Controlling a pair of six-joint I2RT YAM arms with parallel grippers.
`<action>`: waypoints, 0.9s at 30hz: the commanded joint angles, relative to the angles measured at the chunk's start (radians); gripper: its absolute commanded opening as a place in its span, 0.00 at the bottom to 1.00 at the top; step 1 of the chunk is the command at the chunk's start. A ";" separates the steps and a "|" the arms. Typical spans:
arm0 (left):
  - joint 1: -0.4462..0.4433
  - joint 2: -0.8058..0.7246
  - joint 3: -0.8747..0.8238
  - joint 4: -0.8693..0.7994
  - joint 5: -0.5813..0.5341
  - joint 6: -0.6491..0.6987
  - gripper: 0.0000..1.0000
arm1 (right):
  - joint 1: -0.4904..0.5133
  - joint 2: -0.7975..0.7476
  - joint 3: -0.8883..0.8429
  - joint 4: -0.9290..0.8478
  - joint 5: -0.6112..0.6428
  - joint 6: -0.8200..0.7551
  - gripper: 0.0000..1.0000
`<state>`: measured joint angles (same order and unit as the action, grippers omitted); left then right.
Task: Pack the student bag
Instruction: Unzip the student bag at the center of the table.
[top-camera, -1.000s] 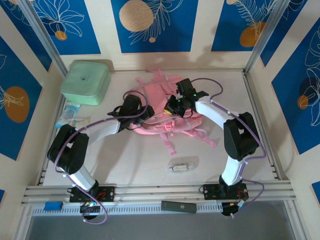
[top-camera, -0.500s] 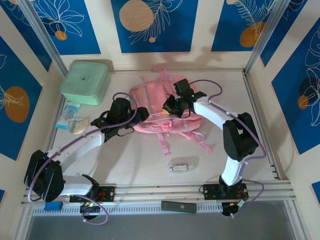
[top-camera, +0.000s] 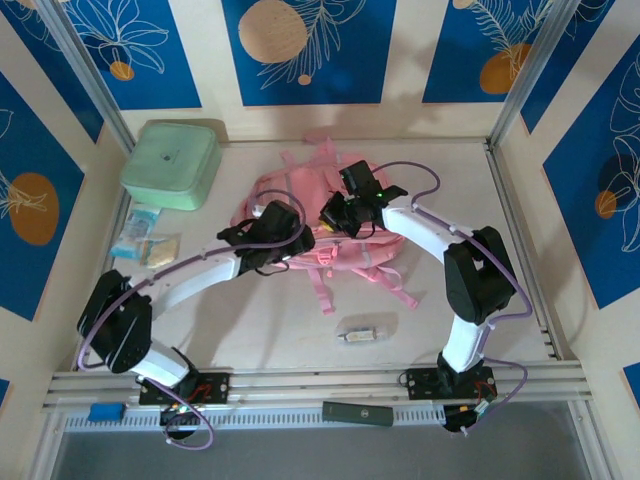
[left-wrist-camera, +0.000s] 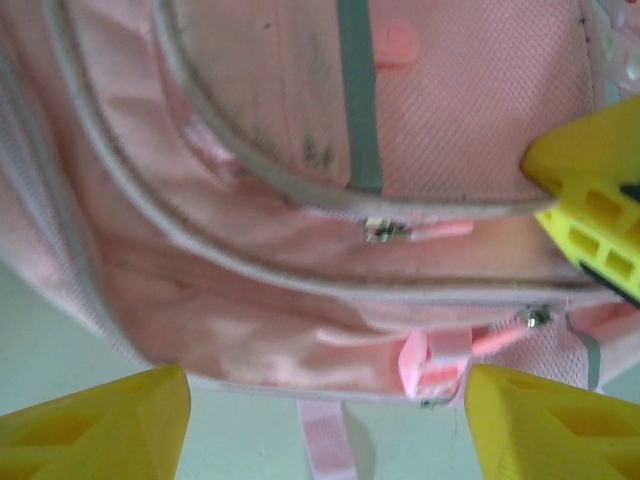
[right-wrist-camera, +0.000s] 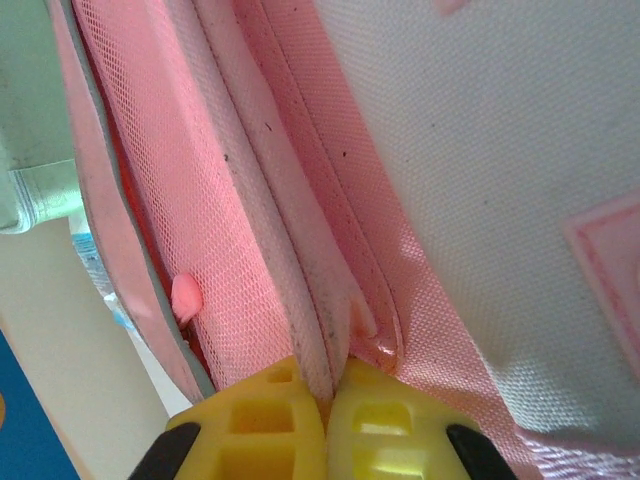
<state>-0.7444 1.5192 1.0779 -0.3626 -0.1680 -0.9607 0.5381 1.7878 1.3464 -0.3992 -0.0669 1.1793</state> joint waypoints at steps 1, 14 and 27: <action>-0.026 0.061 0.081 -0.081 -0.102 -0.013 0.73 | 0.017 -0.058 0.000 0.043 -0.044 0.021 0.00; -0.034 0.173 0.118 0.015 -0.196 -0.111 0.89 | 0.026 -0.082 -0.044 0.130 -0.067 0.106 0.00; -0.032 0.074 0.016 -0.175 -0.364 -0.196 0.83 | 0.021 -0.100 -0.065 0.166 -0.082 0.125 0.00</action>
<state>-0.7830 1.6611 1.1351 -0.4149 -0.4259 -1.1198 0.5507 1.7546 1.2816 -0.2878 -0.0868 1.2995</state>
